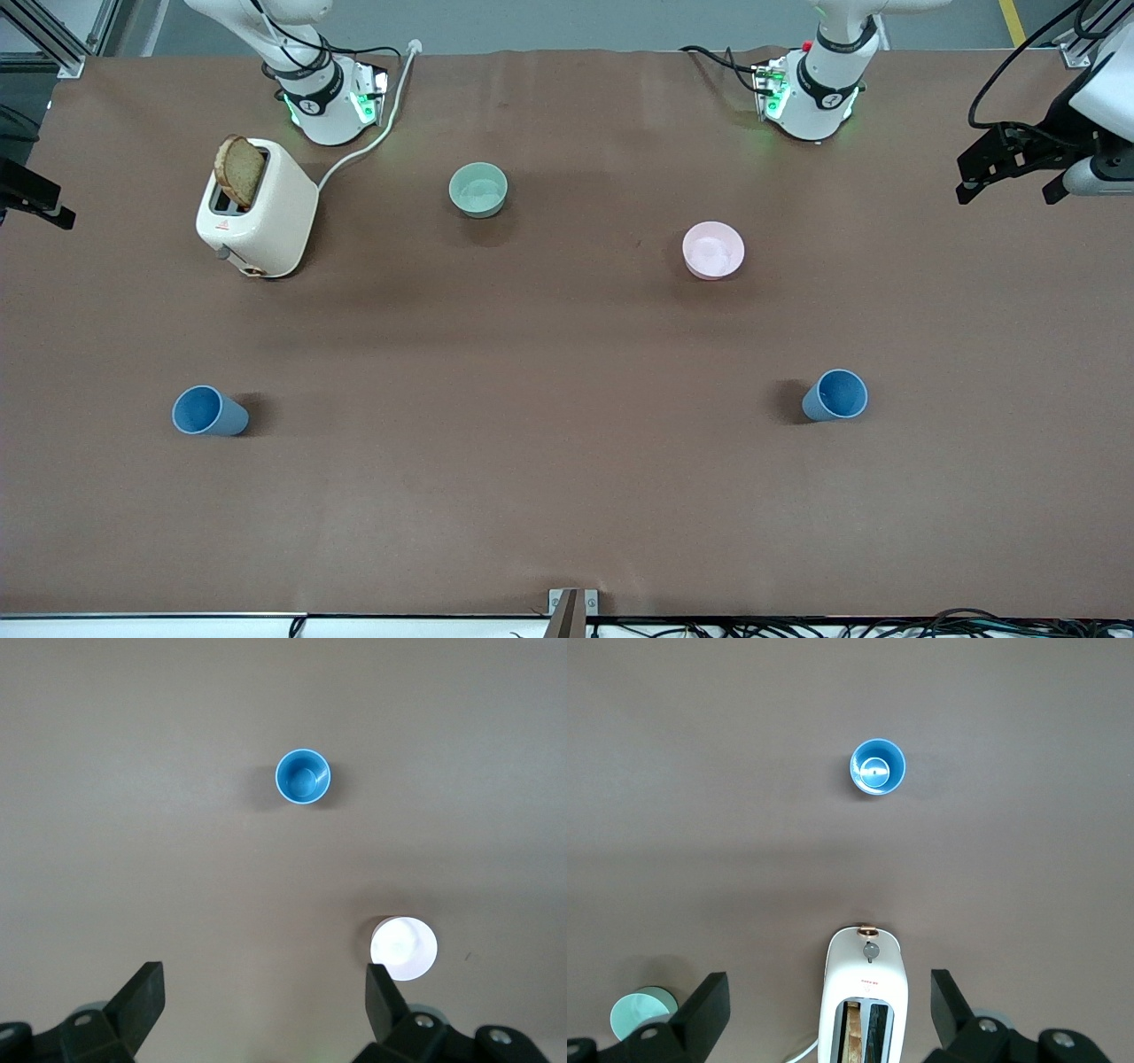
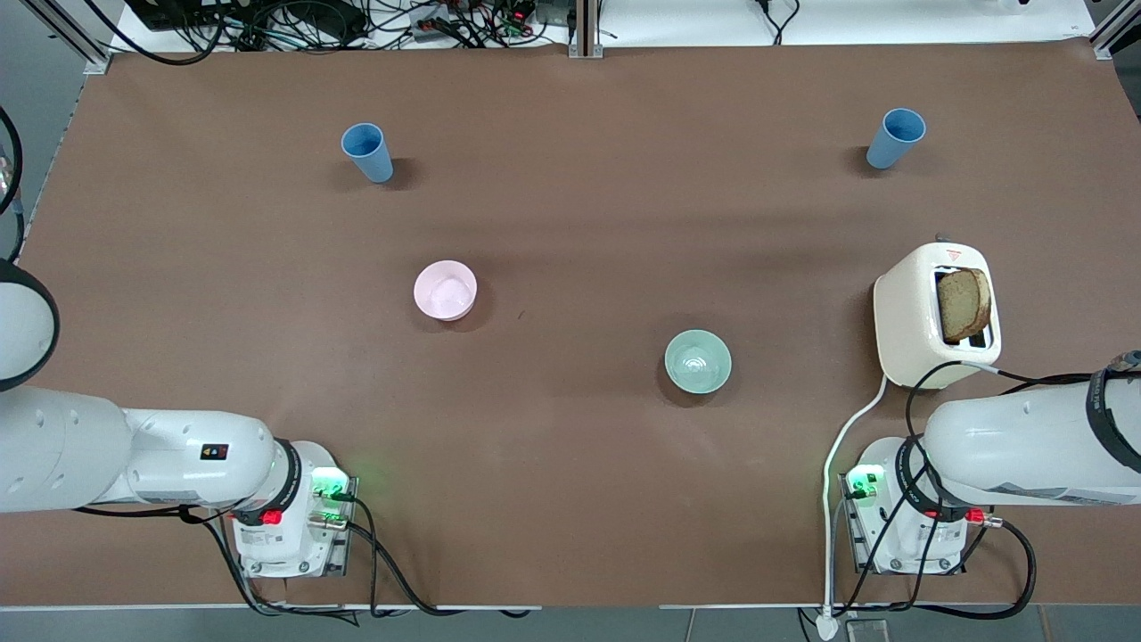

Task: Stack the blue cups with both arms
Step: 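Reach the left gripper to one blue cup while the right gripper reaches the other, then carry the cup with the left gripper to mid-table while the right gripper lifts its cup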

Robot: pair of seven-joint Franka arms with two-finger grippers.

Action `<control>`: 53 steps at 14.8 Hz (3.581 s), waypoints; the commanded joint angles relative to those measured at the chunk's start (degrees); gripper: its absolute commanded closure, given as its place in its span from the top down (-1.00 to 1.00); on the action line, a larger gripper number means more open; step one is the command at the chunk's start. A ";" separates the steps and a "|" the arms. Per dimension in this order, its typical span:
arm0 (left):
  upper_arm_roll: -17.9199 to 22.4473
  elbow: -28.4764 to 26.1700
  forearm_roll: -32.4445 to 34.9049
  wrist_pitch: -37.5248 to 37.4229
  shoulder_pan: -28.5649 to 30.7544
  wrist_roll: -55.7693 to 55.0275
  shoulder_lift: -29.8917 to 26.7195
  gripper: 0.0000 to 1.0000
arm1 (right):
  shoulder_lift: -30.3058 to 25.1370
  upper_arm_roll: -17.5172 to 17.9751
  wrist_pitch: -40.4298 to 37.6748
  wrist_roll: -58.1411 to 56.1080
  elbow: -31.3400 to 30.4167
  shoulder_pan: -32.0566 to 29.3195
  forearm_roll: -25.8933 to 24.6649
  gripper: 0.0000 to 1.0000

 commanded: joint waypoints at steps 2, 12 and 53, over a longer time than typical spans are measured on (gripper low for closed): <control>0.59 2.36 0.28 -1.24 0.06 0.93 1.68 1.00 | 0.23 0.47 0.13 -0.72 0.84 -0.91 0.35 1.00; 0.68 2.20 0.37 21.93 1.56 1.19 23.11 1.00 | 0.32 0.47 2.06 -0.45 0.58 -0.82 0.35 1.00; -15.67 9.19 6.86 39.01 -24.01 -60.06 47.36 -0.99 | 36.00 0.65 41.53 -6.96 -7.60 -7.06 5.45 -0.88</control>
